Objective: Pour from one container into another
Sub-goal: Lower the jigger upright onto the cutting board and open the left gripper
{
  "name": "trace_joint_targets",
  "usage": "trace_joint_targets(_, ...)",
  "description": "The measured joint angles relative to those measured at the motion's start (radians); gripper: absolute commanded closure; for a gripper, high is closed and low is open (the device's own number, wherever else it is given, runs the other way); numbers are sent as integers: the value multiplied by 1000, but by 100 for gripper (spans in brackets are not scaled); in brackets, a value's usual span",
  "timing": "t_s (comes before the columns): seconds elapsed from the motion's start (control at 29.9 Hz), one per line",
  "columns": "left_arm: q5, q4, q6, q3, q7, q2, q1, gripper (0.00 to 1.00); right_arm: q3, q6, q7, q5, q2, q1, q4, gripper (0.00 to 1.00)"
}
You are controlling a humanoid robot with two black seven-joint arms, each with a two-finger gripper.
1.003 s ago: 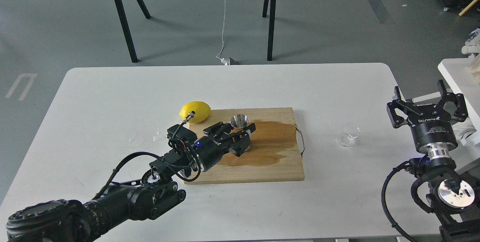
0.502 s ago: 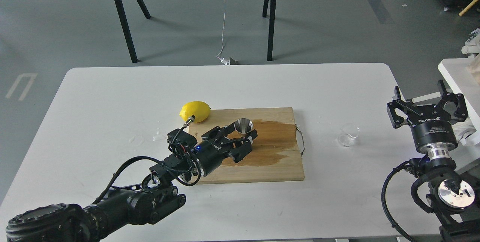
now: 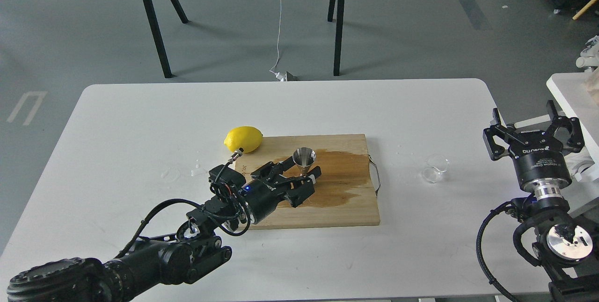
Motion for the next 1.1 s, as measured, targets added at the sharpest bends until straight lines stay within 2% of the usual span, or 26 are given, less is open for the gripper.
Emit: trace_joint_targets(1.1,0,-5,0,-10,0,0,35,15,-2,0,0,0,0,-2,0,2)
